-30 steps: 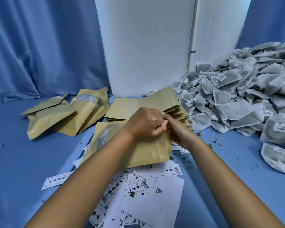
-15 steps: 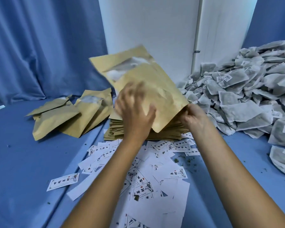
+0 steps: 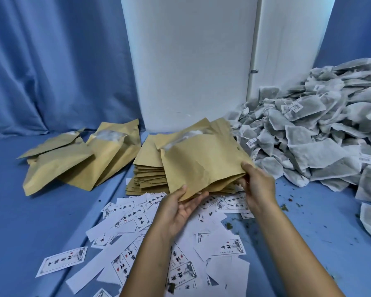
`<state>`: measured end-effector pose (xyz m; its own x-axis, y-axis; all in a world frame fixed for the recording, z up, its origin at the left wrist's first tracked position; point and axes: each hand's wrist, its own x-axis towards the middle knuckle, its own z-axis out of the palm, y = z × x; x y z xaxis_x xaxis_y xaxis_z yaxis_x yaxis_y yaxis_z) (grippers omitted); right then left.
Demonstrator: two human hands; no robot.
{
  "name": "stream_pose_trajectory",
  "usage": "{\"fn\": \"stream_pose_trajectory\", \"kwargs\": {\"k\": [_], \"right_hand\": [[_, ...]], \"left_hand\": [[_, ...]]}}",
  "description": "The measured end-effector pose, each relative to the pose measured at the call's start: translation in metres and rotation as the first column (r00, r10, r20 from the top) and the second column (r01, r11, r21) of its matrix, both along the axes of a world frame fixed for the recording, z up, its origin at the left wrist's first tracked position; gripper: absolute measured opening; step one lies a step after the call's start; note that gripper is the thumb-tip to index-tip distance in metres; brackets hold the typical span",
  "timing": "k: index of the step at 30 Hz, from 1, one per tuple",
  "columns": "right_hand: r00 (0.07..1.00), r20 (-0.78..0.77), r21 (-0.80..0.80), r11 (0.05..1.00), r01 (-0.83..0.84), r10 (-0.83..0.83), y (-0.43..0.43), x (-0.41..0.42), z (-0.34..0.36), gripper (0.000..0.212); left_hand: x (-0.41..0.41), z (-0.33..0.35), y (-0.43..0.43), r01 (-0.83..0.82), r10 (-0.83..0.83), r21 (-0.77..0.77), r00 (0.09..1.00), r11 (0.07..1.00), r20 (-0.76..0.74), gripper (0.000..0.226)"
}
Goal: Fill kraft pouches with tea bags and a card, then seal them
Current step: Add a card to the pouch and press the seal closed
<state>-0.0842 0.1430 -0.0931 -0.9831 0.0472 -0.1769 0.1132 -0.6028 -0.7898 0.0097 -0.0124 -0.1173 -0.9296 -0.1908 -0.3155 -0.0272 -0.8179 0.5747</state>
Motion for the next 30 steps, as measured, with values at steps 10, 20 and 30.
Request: {"fn": "stream_pose_trajectory", "kwargs": {"k": [10, 20, 30], "right_hand": [[0.436, -0.608, 0.790, 0.455, 0.410, 0.663, -0.007, 0.033, -0.012, 0.032], [0.473, -0.160, 0.987, 0.137, 0.082, 0.866, -0.049, 0.017, -0.019, 0.033], [0.722, -0.577, 0.729, 0.639, 0.244, 0.382, -0.052, 0.008, -0.011, 0.033]], "left_hand": [[-0.003, -0.011, 0.006, -0.089, 0.078, -0.304, 0.996, 0.949, -0.048, 0.045], [-0.005, -0.013, 0.004, -0.182, 0.170, -0.361, 0.983, 0.914, -0.066, 0.024], [0.004, -0.003, -0.002, -0.036, 0.017, -0.178, 0.994, 0.983, -0.105, 0.023]]}}
